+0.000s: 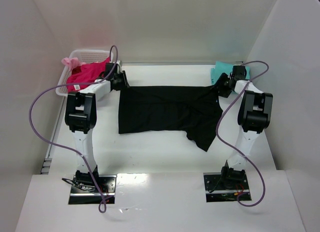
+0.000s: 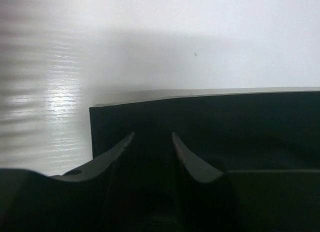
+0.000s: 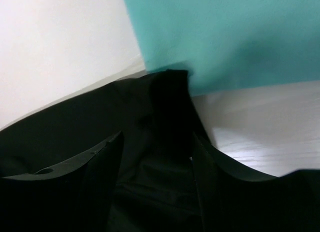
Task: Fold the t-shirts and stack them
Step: Fold the flattened tshirt in 1/3 of the way
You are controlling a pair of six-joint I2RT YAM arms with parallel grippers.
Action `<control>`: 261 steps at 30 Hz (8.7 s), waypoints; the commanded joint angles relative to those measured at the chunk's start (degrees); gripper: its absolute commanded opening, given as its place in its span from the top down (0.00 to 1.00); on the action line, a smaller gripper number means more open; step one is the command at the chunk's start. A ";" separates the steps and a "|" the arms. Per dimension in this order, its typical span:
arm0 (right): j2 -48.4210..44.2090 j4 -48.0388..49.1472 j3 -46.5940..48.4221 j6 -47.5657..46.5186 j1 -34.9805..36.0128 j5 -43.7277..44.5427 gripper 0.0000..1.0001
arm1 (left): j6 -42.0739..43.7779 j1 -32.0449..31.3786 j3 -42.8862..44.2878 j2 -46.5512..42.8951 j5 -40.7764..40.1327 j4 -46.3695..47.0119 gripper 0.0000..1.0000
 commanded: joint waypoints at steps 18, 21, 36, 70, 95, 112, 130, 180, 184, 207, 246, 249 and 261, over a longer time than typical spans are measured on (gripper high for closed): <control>-5.40 3.61 -4.48 -1.08 -0.20 -4.19 0.40 | -0.90 0.07 -9.22 -10.79 -1.43 -9.19 0.39; -4.26 3.09 -4.48 -1.61 -0.20 -4.18 0.50 | -0.90 0.07 -10.45 -10.79 -0.90 -9.19 0.43; -4.78 1.51 -3.43 -2.14 -1.34 -1.19 0.82 | -1.43 -0.46 -10.45 -10.79 -4.41 -10.42 0.74; -7.07 6.51 -11.87 -0.29 -3.10 -13.76 0.46 | -0.37 -0.46 -9.40 -9.20 -0.99 -9.98 0.70; -8.39 0.63 -10.28 -2.58 -4.16 -1.89 0.74 | -0.90 -0.46 -9.93 -9.20 -1.52 -9.98 0.70; -3.66 3.87 7.01 1.20 -4.16 -9.98 0.47 | 1.30 -0.46 -3.61 -12.71 4.28 -14.02 0.65; 6.28 0.29 10.01 -4.06 -1.08 -5.08 0.78 | 1.03 -2.04 6.85 -1.39 6.75 -4.52 0.37; 2.07 3.09 1.23 -7.32 1.82 -2.43 0.80 | 4.73 -5.38 -8.61 -10.70 -2.57 -17.18 0.37; 2.60 2.56 1.23 -7.85 1.82 0.04 0.80 | 4.73 -5.38 -9.14 -10.70 -4.76 -17.71 0.37; -23.66 2.03 -8.07 -3.46 -1.43 -2.69 0.47 | 6.04 -5.38 -7.90 -22.38 1.82 -20.09 0.24; -19.64 -30.84 -21.27 3.66 14.48 26.94 0.28 | -5.29 -5.38 -28.21 -31.45 7.01 -17.27 0.11; -19.64 -30.84 -21.80 3.66 14.48 26.40 0.37 | -5.29 -5.38 -28.21 -31.44 8.23 -17.88 0.11; -16.30 -35.41 -18.28 4.19 15.71 32.73 0.86 | -4.77 -5.38 -27.68 -30.39 10.26 -17.27 0.11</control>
